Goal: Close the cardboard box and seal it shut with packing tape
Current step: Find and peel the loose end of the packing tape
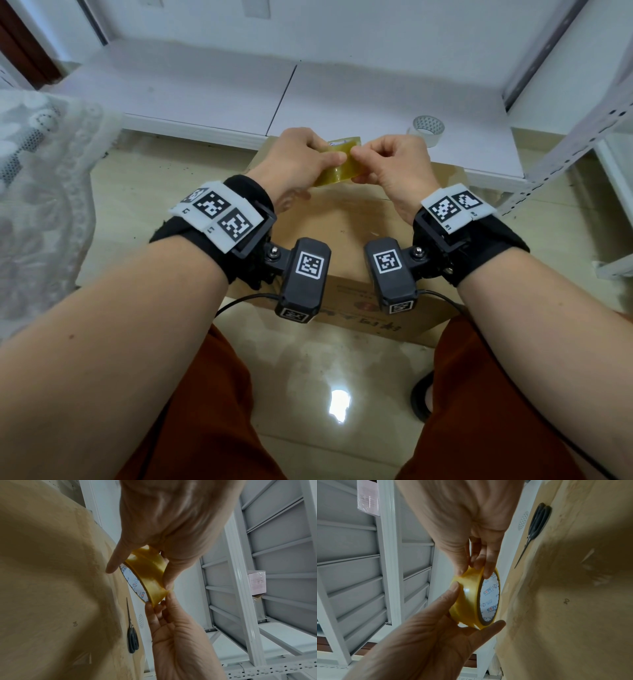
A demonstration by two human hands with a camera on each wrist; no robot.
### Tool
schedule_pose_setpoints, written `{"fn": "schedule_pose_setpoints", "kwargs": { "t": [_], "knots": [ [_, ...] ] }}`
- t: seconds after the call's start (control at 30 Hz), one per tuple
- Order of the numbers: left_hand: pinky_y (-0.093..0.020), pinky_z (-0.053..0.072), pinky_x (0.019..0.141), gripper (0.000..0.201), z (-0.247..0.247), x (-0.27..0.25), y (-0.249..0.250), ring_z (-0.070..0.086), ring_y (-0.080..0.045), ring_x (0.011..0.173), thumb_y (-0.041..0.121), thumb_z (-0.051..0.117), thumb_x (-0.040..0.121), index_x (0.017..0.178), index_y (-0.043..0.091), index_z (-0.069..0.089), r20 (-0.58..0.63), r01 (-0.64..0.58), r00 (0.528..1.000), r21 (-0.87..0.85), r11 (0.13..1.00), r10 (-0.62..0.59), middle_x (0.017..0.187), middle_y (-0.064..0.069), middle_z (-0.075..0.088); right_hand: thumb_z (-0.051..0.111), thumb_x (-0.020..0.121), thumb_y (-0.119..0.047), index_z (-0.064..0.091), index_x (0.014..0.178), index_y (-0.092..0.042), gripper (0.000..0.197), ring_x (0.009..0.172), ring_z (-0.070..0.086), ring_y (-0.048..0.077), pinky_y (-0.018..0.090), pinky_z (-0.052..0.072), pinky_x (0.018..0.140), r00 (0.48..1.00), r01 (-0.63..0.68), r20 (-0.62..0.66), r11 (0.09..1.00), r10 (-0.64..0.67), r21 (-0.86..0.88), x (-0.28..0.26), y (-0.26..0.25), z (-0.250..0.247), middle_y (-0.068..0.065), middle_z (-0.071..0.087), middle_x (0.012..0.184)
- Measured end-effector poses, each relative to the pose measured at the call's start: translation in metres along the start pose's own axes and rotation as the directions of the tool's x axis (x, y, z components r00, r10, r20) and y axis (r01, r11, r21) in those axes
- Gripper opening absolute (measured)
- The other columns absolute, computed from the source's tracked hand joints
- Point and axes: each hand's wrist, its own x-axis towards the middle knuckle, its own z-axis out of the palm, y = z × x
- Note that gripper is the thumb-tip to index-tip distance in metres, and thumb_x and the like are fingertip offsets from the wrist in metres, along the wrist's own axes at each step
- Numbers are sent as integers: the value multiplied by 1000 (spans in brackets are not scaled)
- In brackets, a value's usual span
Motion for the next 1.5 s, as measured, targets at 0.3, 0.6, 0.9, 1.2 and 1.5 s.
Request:
{"fn": "schedule_pose_setpoints", "kwargs": {
  "t": [0.3, 0.6, 0.9, 1.2, 1.5],
  "knots": [
    [-43, 57, 75, 18, 1, 0, 0, 60, -21, 92, 26, 70, 86, 79, 21, 54, 9, -8, 1000, 22, 1000, 8, 93, -1, 61, 54, 94, -7, 53, 75, -10, 19, 70, 64, 19, 37, 59, 75, 999, 11, 50, 995, -6, -98, 3, 2, 0, 8, 58, 83],
    [-49, 58, 79, 18, -4, -1, 1, 62, -24, 95, 24, 71, 85, 78, 21, 55, 31, 8, 999, -8, 1000, -8, 96, -3, 63, 49, 95, -4, 48, 75, -12, 22, 61, 61, 16, 40, 58, 77, 998, 8, 66, 999, -6, -38, 3, 4, -1, 6, 55, 77],
    [-53, 57, 81, 16, -5, -2, 2, 61, -23, 94, 24, 70, 87, 84, 17, 56, 48, 20, 999, -49, 999, -18, 100, -4, 63, 51, 94, -3, 49, 74, -11, 22, 61, 59, 16, 49, 55, 82, 996, -12, 85, 996, 5, 87, 2, 1, -2, 5, 54, 74],
    [-50, 59, 74, 17, -7, 1, 1, 58, -24, 98, 24, 69, 87, 79, 18, 55, 71, 65, 996, -118, 991, -57, 101, -5, 60, 47, 98, -14, 53, 81, -8, 19, 60, 52, 14, 39, 57, 72, 997, -73, 37, 974, 67, 215, 2, -6, 0, 6, 52, 76],
    [-54, 58, 75, 20, -3, 0, 0, 56, -26, 103, 22, 69, 88, 76, 16, 54, 120, 70, 991, -150, 986, -52, 107, -8, 60, 70, 86, -21, 54, 75, -13, 21, 72, 61, 17, 25, 54, 61, 999, 43, -28, 999, -44, -8, 0, -1, 1, 7, 58, 80]
  ]
}}
